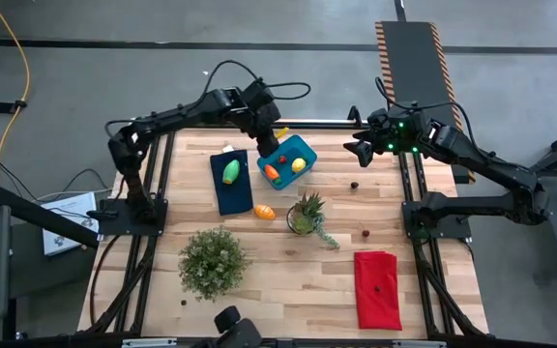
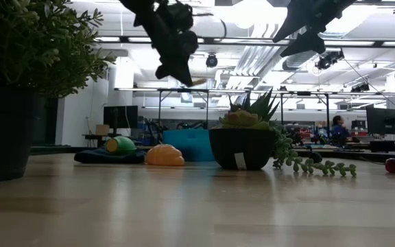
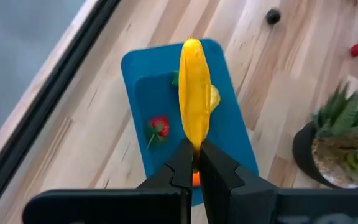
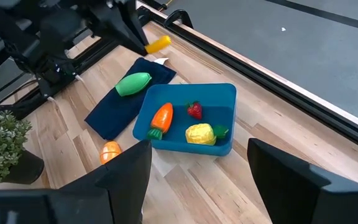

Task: Pick and placing Produce into tupperware
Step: Put the yellow corn into the blue bin

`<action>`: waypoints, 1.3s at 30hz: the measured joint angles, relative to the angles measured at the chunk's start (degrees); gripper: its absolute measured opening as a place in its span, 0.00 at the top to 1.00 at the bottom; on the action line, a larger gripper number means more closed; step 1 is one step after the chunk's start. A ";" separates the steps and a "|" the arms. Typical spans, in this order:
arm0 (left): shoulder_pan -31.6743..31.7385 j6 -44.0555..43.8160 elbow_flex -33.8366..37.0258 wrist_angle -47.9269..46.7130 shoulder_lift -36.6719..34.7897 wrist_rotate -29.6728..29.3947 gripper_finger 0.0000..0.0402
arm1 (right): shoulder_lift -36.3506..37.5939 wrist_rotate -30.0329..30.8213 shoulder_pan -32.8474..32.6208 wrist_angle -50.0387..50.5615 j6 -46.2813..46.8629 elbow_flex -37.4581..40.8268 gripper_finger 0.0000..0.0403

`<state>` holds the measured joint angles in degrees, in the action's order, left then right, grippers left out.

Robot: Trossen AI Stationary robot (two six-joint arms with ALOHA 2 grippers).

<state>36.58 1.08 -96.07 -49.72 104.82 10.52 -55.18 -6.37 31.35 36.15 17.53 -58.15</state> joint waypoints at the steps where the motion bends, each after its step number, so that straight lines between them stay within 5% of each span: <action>1: -0.05 -0.01 0.00 -0.03 0.55 -0.01 0.98 | 0.00 0.00 -0.01 0.02 -0.01 0.00 0.36; 25: -3.69 -4.39 0.04 3.01 12.36 -0.96 0.98 | 0.00 -0.02 -0.01 0.06 -1.06 0.00 0.36; 39: -3.58 -6.09 0.13 5.12 12.61 -2.52 0.98 | 0.00 -0.02 -0.01 0.06 -1.52 0.00 0.36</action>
<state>32.99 -5.01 -95.94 -44.60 117.43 8.01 -55.18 -6.39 31.33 36.21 16.01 -58.15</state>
